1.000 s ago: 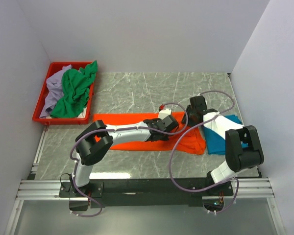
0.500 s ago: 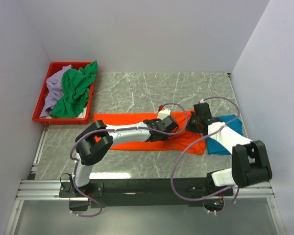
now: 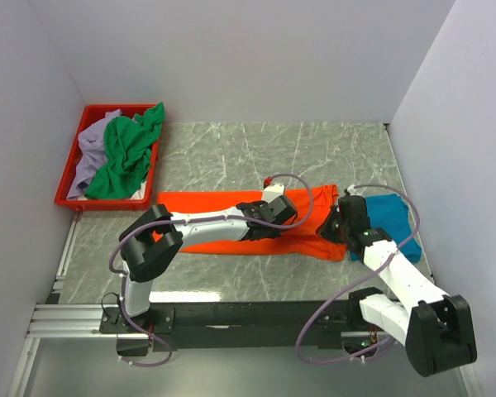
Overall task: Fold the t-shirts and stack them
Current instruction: Fold the tshirt
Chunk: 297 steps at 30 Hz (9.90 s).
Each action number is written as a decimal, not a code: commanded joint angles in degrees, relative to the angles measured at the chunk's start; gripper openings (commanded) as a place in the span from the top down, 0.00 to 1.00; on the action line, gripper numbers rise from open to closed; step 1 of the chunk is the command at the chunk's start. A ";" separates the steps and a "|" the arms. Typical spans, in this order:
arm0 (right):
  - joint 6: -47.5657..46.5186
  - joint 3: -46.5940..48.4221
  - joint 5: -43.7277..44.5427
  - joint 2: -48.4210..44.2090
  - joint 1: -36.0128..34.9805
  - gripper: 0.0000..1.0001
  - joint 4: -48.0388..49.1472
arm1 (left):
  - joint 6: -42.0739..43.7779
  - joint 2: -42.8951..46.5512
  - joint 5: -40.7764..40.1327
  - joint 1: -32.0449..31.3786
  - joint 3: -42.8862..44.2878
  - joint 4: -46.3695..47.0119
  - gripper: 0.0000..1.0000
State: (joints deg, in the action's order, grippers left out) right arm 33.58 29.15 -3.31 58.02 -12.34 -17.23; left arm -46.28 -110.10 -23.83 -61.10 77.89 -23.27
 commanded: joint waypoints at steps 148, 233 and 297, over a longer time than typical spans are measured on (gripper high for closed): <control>-10.81 95.03 12.71 82.06 -0.76 0.76 -32.51 | -19.19 26.52 12.76 -5.95 -39.66 7.00 0.99; 0.16 52.97 -5.65 41.23 0.39 0.49 -7.39 | 0.31 -3.96 34.75 23.93 2.42 14.94 0.69; 40.24 12.51 31.26 13.41 -71.50 0.52 -29.69 | 2.16 -16.81 23.31 21.99 19.85 6.83 0.99</control>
State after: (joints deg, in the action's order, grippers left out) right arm 69.28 37.95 21.78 67.99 -81.80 -41.34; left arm -45.67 -129.21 0.56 -39.62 96.44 -15.68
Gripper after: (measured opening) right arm 0.475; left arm 0.013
